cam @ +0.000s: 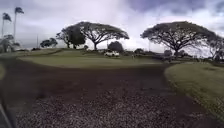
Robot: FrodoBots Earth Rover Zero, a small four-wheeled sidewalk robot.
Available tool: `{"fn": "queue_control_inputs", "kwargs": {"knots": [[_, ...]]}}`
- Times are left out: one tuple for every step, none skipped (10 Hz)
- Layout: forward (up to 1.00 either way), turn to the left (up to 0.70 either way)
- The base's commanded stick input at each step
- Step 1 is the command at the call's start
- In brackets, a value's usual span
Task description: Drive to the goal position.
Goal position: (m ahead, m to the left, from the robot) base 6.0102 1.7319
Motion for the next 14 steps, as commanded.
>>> {"fn": "queue_control_inputs", "kwargs": {"knots": [[0.50,-0.50],[0.50,-0.50],[0.50,-0.50],[0.50,-0.50],[0.50,-0.50],[0.50,-0.50],[0.50,-0.50],[0.50,-0.50],[0.50,-0.50],[0.50,-0.50],[0.50,-0.50],[0.50,-0.50],[0.50,-0.38],[0.50,-0.18]]}}
